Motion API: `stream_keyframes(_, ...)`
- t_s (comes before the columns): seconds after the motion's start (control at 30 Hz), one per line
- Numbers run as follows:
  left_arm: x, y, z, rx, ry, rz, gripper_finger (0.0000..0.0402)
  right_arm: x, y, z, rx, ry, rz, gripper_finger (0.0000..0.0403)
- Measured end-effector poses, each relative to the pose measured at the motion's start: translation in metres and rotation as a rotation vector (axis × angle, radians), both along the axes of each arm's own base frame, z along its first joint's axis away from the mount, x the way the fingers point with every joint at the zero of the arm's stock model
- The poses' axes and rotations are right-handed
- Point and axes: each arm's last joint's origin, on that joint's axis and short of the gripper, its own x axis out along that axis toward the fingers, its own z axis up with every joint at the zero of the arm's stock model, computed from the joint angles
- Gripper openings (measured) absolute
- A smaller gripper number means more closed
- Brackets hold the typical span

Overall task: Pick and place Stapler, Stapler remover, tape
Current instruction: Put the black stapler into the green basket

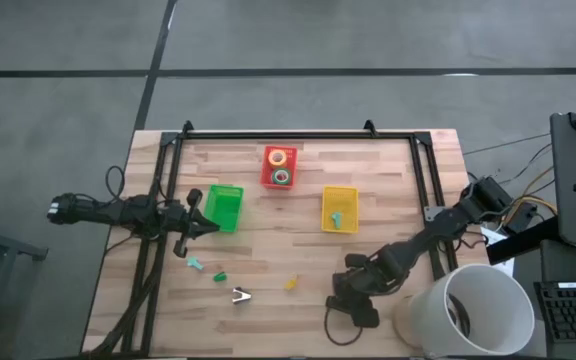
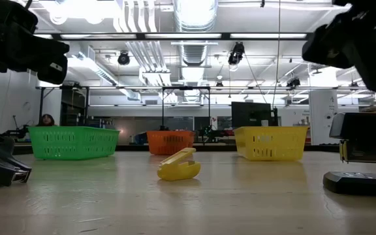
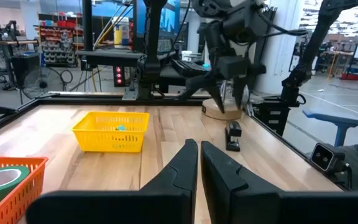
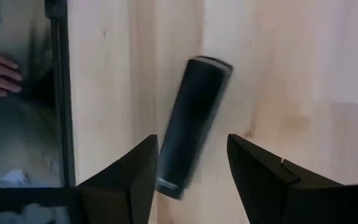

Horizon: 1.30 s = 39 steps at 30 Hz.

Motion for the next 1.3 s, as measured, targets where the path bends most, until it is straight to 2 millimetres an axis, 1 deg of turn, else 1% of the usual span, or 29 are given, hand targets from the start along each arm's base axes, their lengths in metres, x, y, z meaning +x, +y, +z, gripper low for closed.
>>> stream_keyframes(0.17,0.0,0.0,0.0,0.0,0.002,0.0,0.0023,0.011,0.007,-0.016,-0.014,0.06,-0.047,0.0187)
stream_keyframes(0.43,0.0,0.0,0.0,0.0,0.002,0.0,0.0023,0.03,0.021,-0.013,0.002,0.078,-0.075,0.0206)
stream_keyframes(0.53,0.0,0.0,0.0,0.0,0.002,0.0,0.0023,0.031,0.023,-0.017,-0.041,0.129,-0.077,0.0214)
stream_keyframes(0.63,0.0,0.0,0.0,0.0,0.002,0.0,0.0023,0.029,0.027,-0.026,-0.079,0.187,-0.075,0.0221)
stream_keyframes(0.8,0.0,0.0,0.0,0.0,0.003,0.0,0.0023,0.027,0.036,-0.034,-0.094,0.217,-0.055,0.0235)
stream_keyframes(0.93,0.0,0.0,0.0,0.001,0.005,0.0,0.0023,0.027,0.037,-0.04,-0.108,0.232,-0.044,0.0238)
stream_keyframes(1.03,0.0,0.0,0.0,0.001,0.006,0.0,0.0023,0.026,0.036,-0.043,-0.114,0.231,-0.032,0.0226)
stream_keyframes(1.1,0.0,0.0,-0.001,0.001,0.006,0.0,0.0023,0.025,0.035,-0.045,-0.12,0.23,-0.03,0.0211)
stream_keyframes(1.3,0.0,0.0,-0.001,0.001,0.008,0.0,0.0023,0.025,0.034,-0.048,-0.144,0.224,-0.016,0.0143)
